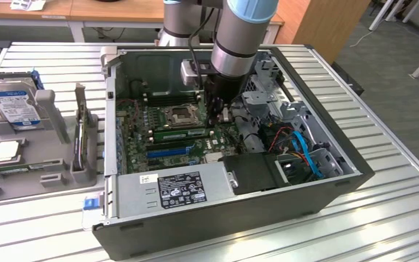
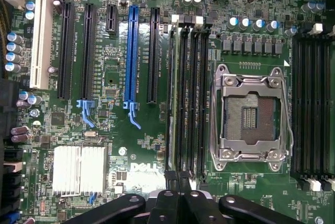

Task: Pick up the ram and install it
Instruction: 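Press down the ram until it locks into place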

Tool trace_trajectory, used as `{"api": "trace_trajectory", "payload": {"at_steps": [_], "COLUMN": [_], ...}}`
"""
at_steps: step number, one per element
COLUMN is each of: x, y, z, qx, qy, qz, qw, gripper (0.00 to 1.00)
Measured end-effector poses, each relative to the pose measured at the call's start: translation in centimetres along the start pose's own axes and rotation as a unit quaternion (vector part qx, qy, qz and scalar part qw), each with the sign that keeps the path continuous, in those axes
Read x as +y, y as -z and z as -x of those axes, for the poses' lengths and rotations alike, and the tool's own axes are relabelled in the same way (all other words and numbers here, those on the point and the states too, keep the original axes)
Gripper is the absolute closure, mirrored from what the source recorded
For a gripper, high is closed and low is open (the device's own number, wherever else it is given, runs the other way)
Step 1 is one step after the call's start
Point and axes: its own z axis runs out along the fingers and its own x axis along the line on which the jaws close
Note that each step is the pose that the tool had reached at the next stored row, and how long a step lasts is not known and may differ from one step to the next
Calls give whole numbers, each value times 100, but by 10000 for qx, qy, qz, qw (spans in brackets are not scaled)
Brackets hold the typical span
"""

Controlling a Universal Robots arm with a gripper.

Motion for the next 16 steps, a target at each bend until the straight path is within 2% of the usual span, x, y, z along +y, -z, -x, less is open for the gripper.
{"api": "trace_trajectory", "payload": {"at_steps": [16], "x": [-2], "y": [-39], "z": [-3], "qx": [2], "qy": [0], "qz": [0], "qw": [10000], "gripper": [90]}}
